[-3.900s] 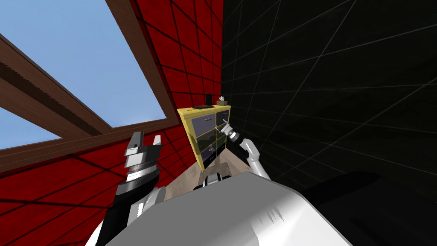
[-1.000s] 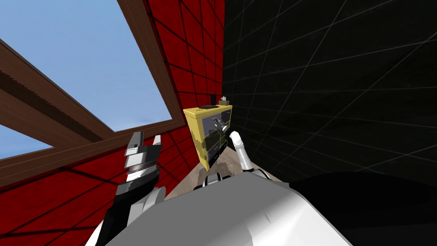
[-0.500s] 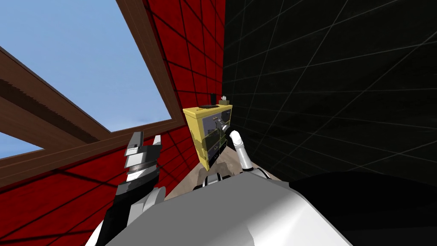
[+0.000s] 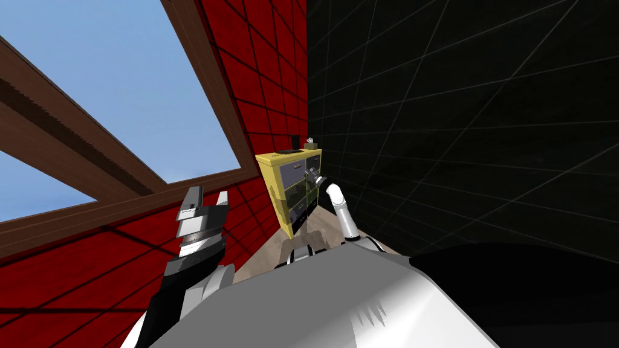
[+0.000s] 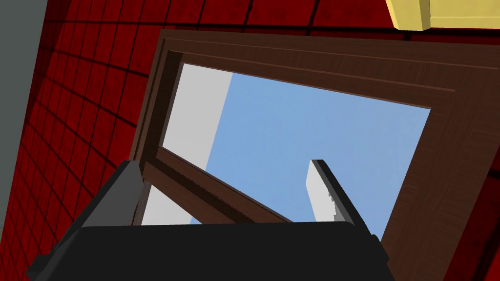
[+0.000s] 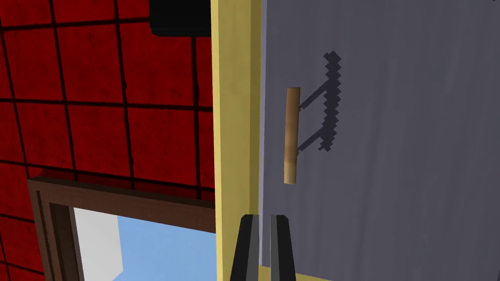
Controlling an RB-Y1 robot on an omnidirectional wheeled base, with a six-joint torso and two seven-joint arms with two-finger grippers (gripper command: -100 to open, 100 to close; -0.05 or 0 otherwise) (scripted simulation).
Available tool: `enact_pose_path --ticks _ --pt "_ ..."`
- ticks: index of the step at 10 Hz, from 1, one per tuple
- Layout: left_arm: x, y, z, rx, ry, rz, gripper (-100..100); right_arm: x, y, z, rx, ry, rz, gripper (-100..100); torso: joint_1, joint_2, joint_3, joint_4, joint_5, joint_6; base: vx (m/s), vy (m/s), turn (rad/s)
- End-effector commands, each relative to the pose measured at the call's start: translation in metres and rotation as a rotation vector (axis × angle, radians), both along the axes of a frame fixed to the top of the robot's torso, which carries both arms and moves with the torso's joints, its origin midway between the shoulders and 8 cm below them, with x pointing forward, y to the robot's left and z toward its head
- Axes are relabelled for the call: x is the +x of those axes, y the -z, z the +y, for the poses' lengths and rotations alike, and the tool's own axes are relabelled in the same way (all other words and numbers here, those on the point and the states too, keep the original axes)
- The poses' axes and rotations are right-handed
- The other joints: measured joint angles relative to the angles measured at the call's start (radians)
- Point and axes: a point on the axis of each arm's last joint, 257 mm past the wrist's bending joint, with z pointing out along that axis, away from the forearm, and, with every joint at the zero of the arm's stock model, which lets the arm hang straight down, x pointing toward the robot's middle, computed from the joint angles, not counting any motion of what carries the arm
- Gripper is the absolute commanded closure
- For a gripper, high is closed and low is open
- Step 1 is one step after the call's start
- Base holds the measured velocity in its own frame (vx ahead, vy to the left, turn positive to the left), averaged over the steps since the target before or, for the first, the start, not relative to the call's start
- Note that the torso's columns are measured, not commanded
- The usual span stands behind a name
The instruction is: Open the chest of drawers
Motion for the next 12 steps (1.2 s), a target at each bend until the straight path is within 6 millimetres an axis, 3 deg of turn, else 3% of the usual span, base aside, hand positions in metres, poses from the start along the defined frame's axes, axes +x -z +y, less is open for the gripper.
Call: enact_pose_path --ticks 1,4,7,11,12 --pt "0.000 0.000 0.000 0.000 0.000 0.000 0 0.003 -0.001 -0.013 -0.049 0.016 -0.007 -100 -0.001 0.001 0.000 0.000 0.000 0.000 0.046 0.044 -0.001" --pt "0.000 0.000 0.000 0.000 0.000 0.000 0 0.006 -0.006 -0.013 -0.041 0.012 -0.002 -100 -0.004 0.007 0.004 0.002 -0.001 0.000 0.104 0.080 -0.002" --pt "0.000 0.000 0.000 0.000 0.000 0.000 0 0.006 -0.008 0.004 0.024 -0.013 0.012 -100 -0.005 0.010 0.006 0.003 -0.001 0.000 0.097 0.091 -0.002" --pt "0.000 0.000 0.000 0.000 0.000 0.000 0 0.010 -0.017 0.000 0.008 -0.016 0.008 -100 -0.003 0.006 0.004 0.002 -0.001 0.000 0.052 0.059 -0.026" --pt "0.000 0.000 0.000 0.000 0.000 0.000 0 0.007 -0.010 0.001 0.013 -0.011 0.010 100 -0.006 0.008 0.005 0.002 -0.002 0.000 -0.052 -0.063 0.045"
